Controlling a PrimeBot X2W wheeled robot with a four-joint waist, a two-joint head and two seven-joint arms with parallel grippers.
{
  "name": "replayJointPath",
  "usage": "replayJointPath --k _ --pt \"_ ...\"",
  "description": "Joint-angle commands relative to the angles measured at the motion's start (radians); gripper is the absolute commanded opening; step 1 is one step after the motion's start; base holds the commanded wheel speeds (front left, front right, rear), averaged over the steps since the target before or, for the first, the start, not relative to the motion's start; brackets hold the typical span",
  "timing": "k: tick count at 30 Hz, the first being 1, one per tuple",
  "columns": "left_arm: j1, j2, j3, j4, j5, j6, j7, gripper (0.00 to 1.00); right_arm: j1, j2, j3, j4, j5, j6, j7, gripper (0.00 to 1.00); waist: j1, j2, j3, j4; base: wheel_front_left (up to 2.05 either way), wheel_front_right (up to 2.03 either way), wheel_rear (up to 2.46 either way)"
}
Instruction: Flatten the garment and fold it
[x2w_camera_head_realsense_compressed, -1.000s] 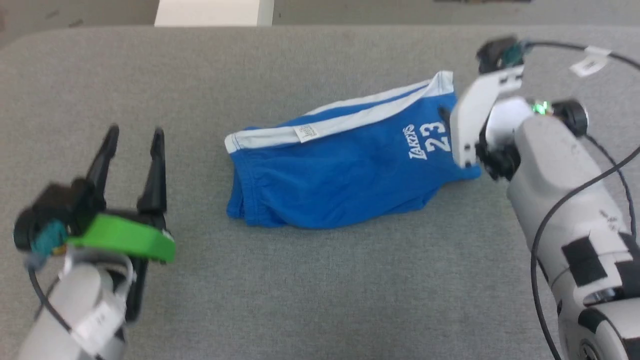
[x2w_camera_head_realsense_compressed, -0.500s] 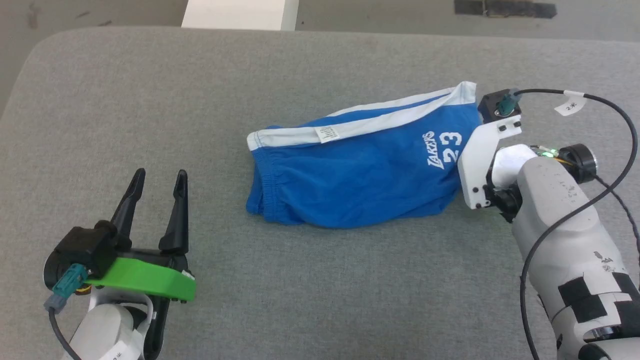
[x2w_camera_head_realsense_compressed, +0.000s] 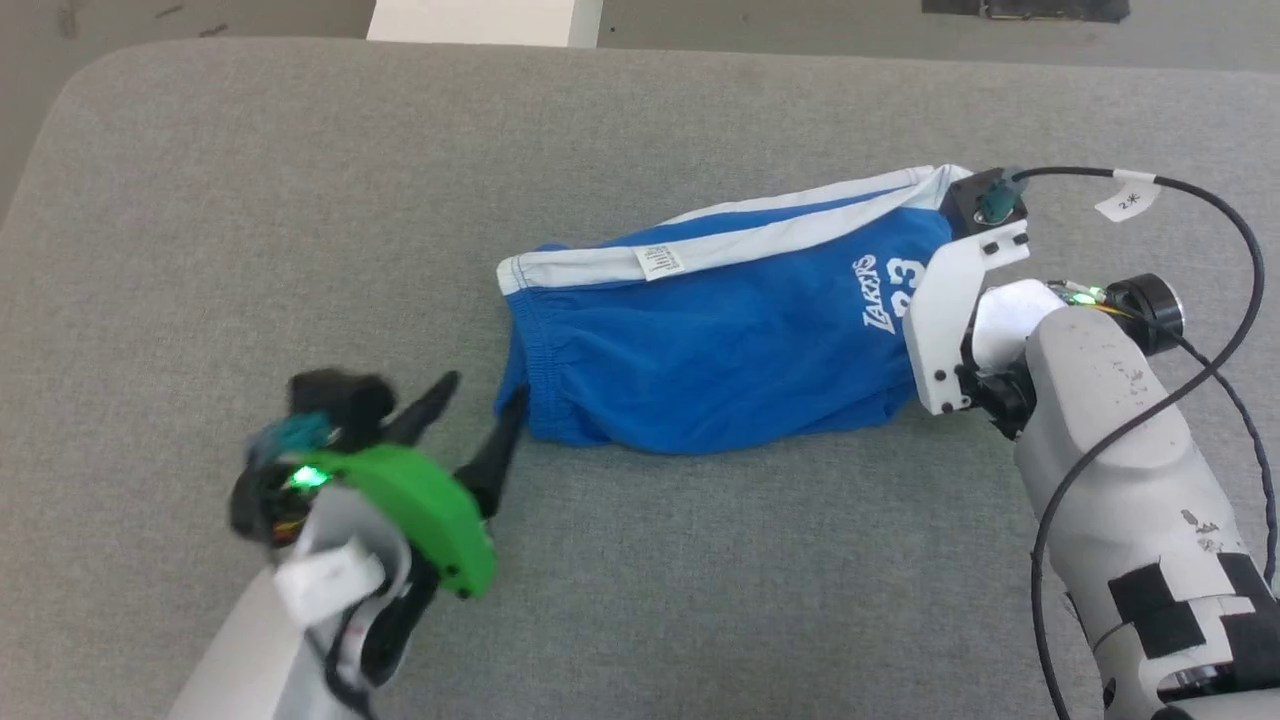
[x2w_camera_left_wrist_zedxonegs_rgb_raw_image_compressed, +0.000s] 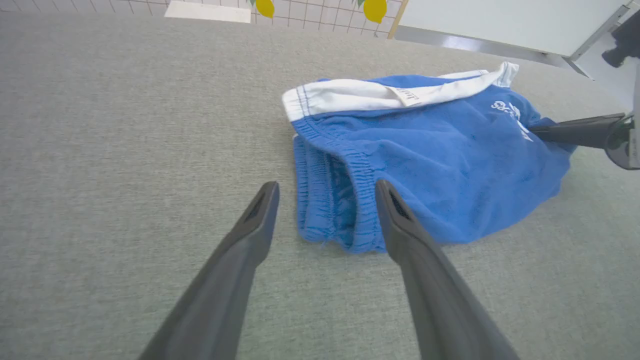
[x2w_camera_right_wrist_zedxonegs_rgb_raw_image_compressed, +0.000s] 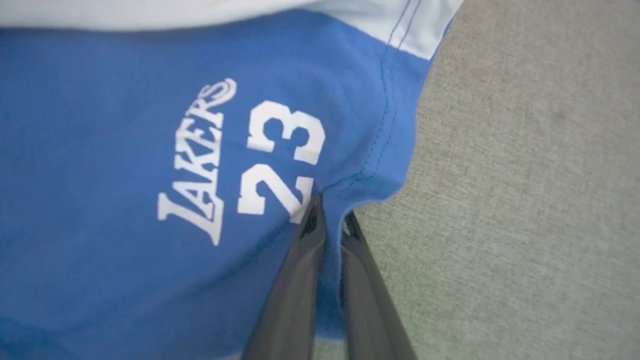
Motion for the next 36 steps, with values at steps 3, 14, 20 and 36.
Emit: replayJointPath --k 3,14,20,36 --pt "-0.08 -0.002 -0.042 -0.018 -0.011 0.036 0.169 1.0 0.034 -0.004 0.021 -0.019 0.014 -0.001 0.021 0.0 0.0 0.0 -0.004 -0.02 0.0 0.0 0.0" --pt "-0.184 0.04 -0.097 0.187 0.029 0.099 0.43 1.0 0.052 -0.004 0.121 -0.107 0.106 -0.001 0.047 0.0 0.0 0.0 0.028 -0.079 0.0 0.0 0.0" --pt "-0.165 0.026 -0.097 0.245 -0.043 0.055 0.469 0.0 0.068 -0.004 0.146 -0.156 0.131 -0.001 0.051 0.0 0.0 0.0 0.034 -0.095 0.0 0.0 0.0" --pt "-0.056 0.059 0.087 0.089 -0.252 0.059 0.443 0.0 0.307 -0.004 0.091 -0.434 0.253 -0.001 0.023 0.0 0.0 0.0 -0.115 -0.126 0.0 0.0 0.0"
